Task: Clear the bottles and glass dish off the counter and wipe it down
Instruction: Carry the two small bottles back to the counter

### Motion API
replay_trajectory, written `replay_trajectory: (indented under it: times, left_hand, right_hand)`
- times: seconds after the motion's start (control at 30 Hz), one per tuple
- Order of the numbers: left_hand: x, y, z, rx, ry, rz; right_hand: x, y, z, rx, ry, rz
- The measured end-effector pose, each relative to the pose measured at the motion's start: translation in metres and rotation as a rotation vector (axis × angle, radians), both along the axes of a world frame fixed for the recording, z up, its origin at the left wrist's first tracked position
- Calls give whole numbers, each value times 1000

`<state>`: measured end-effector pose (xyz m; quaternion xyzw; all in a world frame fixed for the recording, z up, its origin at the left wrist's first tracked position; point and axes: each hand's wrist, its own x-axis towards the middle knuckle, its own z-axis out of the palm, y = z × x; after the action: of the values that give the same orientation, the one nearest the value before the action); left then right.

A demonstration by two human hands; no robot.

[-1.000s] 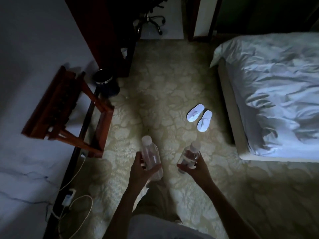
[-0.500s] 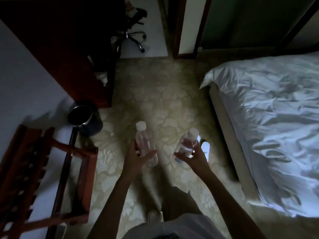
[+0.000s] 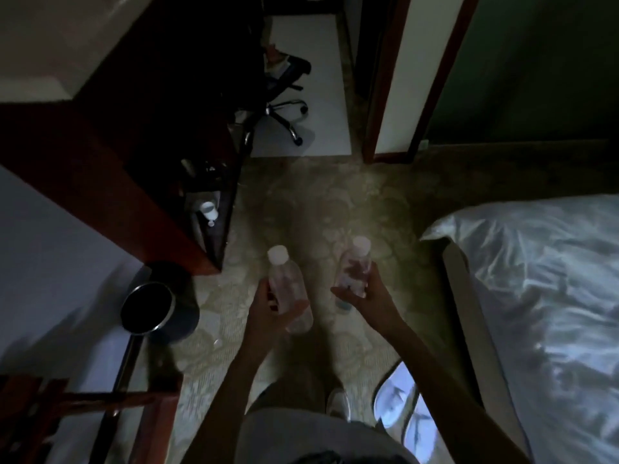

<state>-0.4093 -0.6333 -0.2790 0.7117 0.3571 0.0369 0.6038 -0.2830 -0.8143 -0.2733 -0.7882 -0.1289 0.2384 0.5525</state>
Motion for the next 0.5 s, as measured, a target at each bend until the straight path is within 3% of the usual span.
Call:
replay_trajectory:
  times: [0.17,0.33,0.5]
  left_hand:
    - [106,58,-6,47,19,79]
    - [215,128,-27,11,23,34]
    - [343,221,-6,97,-56,80]
  right_hand:
    - [105,63,-20,-7,31,-2]
    - [205,138,-47,-26,41,26]
    - [344,226,-5,21,-17,78]
